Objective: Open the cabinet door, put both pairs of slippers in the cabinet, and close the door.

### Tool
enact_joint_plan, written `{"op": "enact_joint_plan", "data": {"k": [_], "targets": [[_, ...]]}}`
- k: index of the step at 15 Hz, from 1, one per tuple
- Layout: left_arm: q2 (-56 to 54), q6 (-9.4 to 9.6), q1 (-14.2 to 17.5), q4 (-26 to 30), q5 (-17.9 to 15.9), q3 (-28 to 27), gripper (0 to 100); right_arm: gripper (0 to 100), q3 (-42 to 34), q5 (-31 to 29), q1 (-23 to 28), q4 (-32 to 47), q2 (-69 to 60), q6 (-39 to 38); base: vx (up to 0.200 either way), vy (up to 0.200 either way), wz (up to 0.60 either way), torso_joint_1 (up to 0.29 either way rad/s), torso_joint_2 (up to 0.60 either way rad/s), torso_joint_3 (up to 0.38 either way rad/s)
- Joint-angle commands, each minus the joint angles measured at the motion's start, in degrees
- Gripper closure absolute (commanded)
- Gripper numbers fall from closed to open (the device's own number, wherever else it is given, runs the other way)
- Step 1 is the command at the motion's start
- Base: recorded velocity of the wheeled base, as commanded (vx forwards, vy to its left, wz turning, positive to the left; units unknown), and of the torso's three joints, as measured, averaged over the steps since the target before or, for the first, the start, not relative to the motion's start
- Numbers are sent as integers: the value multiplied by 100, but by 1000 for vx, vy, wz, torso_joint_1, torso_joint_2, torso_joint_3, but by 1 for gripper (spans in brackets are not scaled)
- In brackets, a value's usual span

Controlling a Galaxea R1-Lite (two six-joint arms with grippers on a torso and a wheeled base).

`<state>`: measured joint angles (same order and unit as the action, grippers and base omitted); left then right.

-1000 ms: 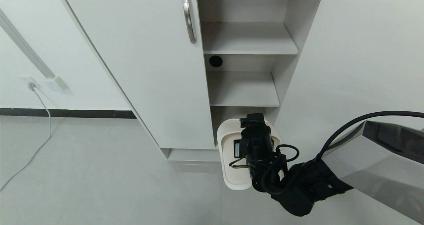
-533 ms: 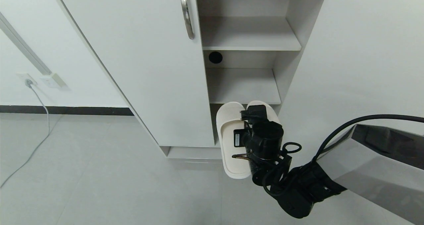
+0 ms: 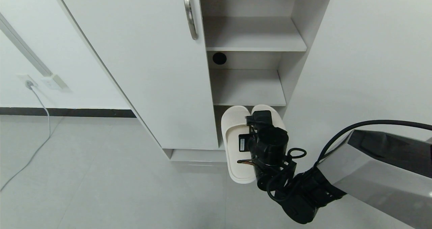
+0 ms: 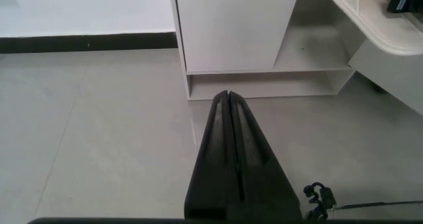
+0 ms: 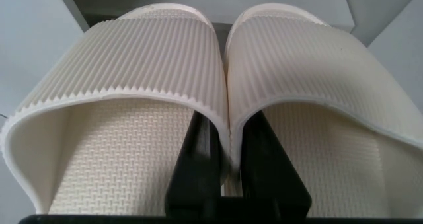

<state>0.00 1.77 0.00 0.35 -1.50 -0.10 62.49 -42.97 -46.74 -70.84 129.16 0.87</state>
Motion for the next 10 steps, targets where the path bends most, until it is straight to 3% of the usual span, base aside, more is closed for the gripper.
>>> {"op": "enact_joint_plan", "data": {"k": [1, 10], "targets": [[9, -1, 0, 0, 1, 1, 100, 100, 0, -1, -2, -35, 13, 1, 200, 0, 0, 2, 7, -2], [9, -1, 0, 0, 1, 1, 100, 100, 0, 70, 24, -62, 57, -7, 200, 0, 0, 1, 3, 3]]}}
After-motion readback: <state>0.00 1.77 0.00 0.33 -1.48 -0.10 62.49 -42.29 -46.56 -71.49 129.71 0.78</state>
